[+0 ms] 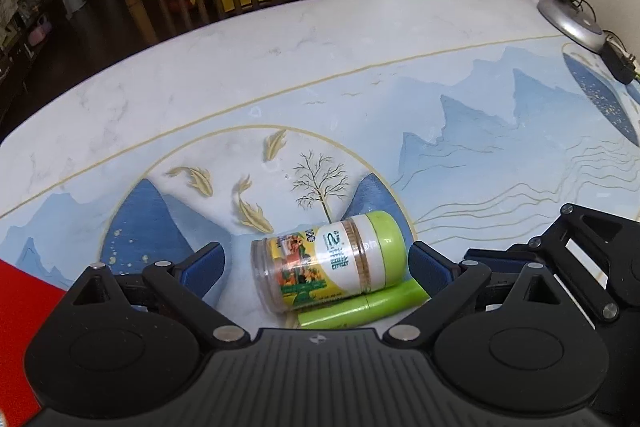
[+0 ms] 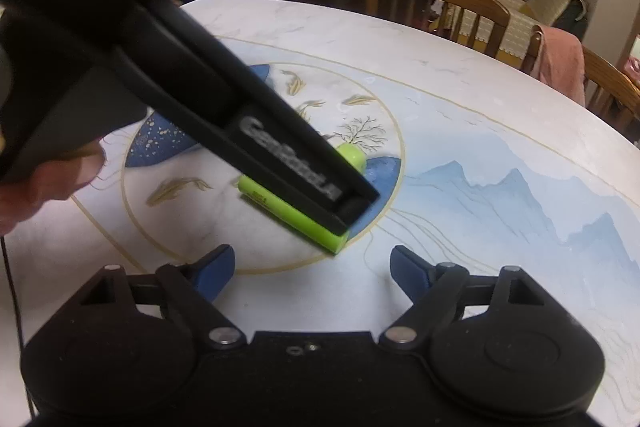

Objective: Organize rigid objects
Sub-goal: 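Grasp the green-lidded jar with the left tool while the right tool grasps the green stick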

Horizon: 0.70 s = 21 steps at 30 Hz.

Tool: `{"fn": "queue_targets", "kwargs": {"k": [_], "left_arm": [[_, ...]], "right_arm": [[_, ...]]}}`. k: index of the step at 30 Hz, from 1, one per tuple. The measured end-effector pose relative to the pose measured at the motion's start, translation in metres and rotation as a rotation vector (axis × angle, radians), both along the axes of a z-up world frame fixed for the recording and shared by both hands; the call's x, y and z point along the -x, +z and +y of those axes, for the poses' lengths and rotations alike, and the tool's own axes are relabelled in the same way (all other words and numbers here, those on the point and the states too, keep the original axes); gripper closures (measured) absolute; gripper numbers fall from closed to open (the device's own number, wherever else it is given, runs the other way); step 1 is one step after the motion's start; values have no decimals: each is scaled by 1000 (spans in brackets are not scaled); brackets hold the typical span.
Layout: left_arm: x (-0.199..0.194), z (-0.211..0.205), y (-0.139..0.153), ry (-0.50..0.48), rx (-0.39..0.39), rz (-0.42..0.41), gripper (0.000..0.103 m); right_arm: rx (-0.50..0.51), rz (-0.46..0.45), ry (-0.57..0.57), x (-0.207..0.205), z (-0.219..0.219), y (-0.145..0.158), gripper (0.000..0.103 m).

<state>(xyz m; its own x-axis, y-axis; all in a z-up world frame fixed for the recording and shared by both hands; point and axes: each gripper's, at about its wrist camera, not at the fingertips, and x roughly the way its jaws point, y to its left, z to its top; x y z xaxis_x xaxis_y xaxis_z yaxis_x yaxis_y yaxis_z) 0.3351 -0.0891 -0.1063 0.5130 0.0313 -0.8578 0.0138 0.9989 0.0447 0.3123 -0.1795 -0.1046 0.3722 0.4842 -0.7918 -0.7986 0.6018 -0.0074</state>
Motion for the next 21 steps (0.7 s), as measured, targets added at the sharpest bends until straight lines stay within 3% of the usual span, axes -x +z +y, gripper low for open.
{"fn": "queue_targets", "kwargs": {"k": [15, 18, 21], "left_arm": [[-11, 15, -17, 67, 37, 6, 4], [-10, 18, -16, 60, 47, 1, 11], [-9, 19, -16, 49, 49, -1, 13]], "right_arm": [[-23, -6, 88, -9, 16, -13, 33], [-28, -5, 102, -7, 16, -13, 40], [-26, -6, 106, -5, 17, -11, 54]]}}
